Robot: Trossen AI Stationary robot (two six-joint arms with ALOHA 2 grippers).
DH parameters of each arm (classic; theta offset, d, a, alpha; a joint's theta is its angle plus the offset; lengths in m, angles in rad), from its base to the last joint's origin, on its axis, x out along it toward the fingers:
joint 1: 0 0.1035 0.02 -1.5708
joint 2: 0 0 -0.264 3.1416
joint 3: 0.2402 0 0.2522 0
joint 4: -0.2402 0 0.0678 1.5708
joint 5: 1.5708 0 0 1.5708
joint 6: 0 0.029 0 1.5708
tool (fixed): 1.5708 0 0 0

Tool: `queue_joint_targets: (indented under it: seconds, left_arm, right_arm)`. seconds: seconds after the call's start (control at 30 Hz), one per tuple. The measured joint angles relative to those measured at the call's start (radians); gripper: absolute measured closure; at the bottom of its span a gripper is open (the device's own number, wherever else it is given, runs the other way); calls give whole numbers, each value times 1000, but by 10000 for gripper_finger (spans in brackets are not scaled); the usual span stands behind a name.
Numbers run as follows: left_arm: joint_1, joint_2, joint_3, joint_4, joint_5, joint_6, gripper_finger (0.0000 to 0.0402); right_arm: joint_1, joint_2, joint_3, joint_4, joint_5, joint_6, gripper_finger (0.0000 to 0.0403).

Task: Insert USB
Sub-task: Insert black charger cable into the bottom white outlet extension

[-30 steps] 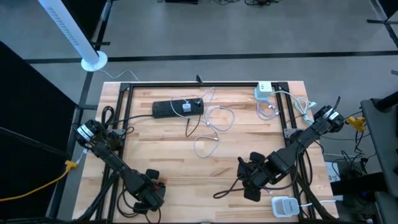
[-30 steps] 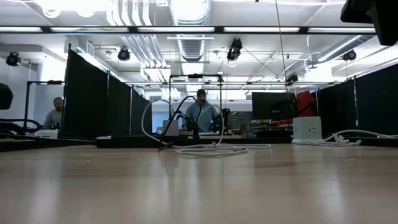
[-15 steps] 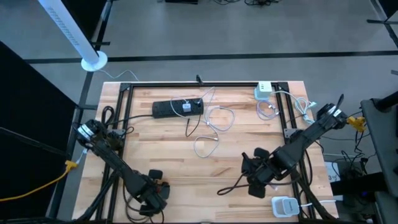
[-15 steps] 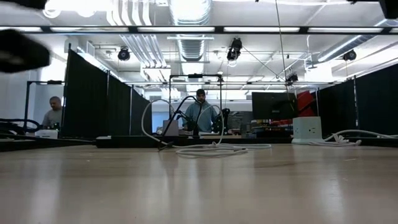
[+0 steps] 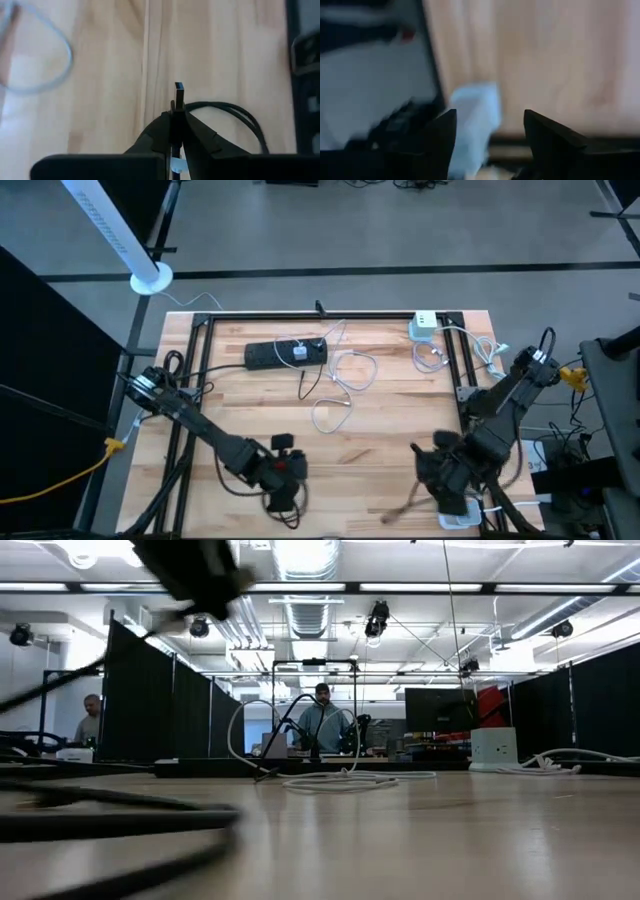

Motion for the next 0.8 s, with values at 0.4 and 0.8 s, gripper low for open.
queue_joint_targets:
  seconds: [0.4, 0.8]
  left_arm:
    - [93, 0, -92, 75, -193, 84, 380]
    - [61, 1, -236, 170, -130, 15, 380]
  right_arm:
    - [173, 5, 53, 79, -131, 242, 123]
    - [185, 134, 44, 63, -196, 215, 100]
